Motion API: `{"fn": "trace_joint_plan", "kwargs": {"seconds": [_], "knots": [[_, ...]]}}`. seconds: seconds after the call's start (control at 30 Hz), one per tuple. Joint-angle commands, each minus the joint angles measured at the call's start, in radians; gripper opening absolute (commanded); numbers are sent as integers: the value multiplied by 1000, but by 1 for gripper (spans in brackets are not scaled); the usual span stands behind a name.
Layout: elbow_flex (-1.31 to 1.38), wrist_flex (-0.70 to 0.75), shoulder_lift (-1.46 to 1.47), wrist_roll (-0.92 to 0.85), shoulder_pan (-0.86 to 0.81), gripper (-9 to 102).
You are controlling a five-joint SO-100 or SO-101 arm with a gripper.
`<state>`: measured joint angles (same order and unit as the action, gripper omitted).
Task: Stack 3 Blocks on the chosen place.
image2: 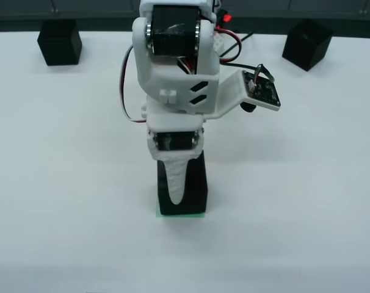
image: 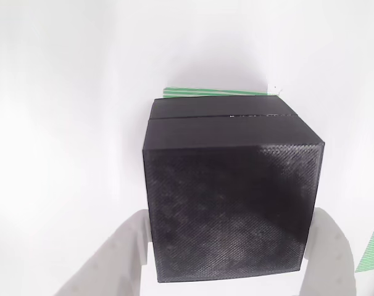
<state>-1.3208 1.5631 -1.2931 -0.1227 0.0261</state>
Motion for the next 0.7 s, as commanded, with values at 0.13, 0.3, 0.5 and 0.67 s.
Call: {"fn": "trace_joint_plan", "kwargs": {"seconds": [0.13,0.3,0.5,0.67], "knots": [[49,9,3,-6,-8,24],[52,9,12,-6,-9,24],[61,9,26,-3,-20,32],[66,8,31,-5,-26,37]]}}
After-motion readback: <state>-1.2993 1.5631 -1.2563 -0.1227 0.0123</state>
